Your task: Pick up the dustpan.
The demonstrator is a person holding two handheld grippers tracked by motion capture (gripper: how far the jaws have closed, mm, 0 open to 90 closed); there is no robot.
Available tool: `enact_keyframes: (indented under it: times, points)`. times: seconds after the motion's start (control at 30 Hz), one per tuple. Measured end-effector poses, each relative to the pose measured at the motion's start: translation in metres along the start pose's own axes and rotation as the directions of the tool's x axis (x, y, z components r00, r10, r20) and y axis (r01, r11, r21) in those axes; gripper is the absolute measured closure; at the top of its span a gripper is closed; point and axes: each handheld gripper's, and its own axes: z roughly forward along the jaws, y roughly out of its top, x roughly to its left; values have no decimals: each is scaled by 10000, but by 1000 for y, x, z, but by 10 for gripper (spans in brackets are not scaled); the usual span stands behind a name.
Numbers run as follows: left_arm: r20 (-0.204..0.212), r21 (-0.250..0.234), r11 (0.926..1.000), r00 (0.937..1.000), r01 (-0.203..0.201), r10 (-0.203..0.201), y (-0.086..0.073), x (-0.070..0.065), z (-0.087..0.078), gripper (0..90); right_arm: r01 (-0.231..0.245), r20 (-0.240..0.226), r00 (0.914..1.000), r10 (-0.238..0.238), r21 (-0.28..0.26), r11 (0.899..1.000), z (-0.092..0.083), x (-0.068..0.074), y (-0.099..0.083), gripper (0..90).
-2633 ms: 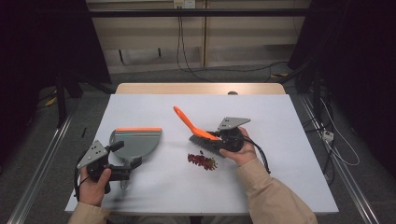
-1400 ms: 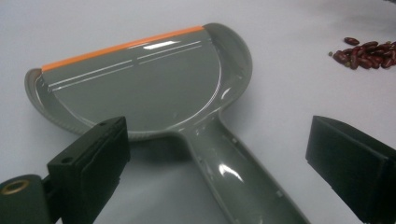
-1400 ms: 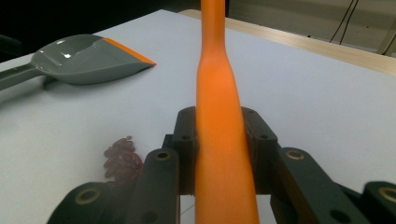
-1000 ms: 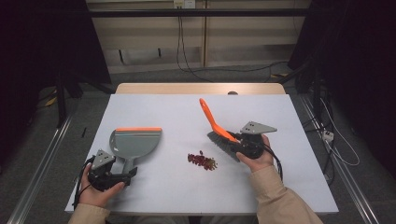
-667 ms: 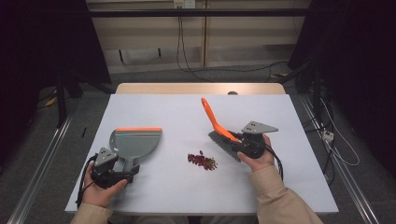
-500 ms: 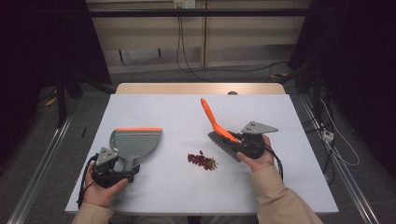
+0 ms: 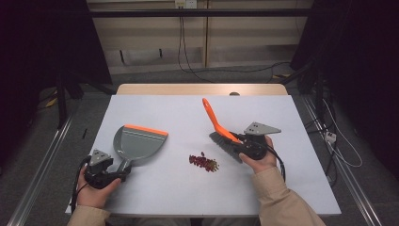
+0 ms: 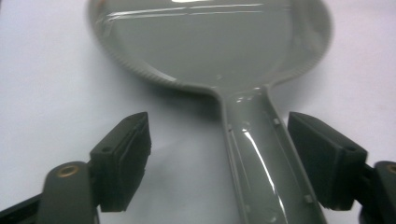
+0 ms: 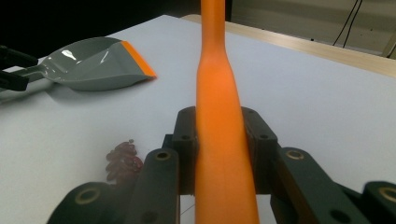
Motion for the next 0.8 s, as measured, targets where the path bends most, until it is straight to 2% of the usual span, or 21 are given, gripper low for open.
enact_keyframes:
  times: [0.03, 0.2, 0.37, 0.5, 0.63, 0.8]
  points:
    - [71, -4, 10000, 10000, 47, -47, 1, 0, 1, 282, -1, 2, 10000, 1, 11, 10000, 0, 0, 0, 711]
    - [264, 223, 9992, 9991, -329, 323, 8, -3, 8, 333, -21, -16, 10000, 21, 9, 10000, 2, 0, 0, 711]
    - [483, 512, 9978, 9981, -409, 384, 9, -3, 16, 373, -25, 17, 10000, 25, 14, 10000, 1, -1, 0, 711]
    - [689, 607, 9970, 9967, -474, 431, 10, -2, 18, 474, -40, 13, 10000, 40, 40, 10000, 1, -1, -1, 711]
    - [849, 772, 9938, 9937, -795, 729, 10, -1, 19, 611, -55, -10, 10000, 55, 22, 10000, 1, -1, -1, 711]
    - [890, 860, 9909, 9914, -1034, 957, 13, 1, 16, 624, -61, 12, 10000, 61, 32, 10000, 1, -1, -1, 711]
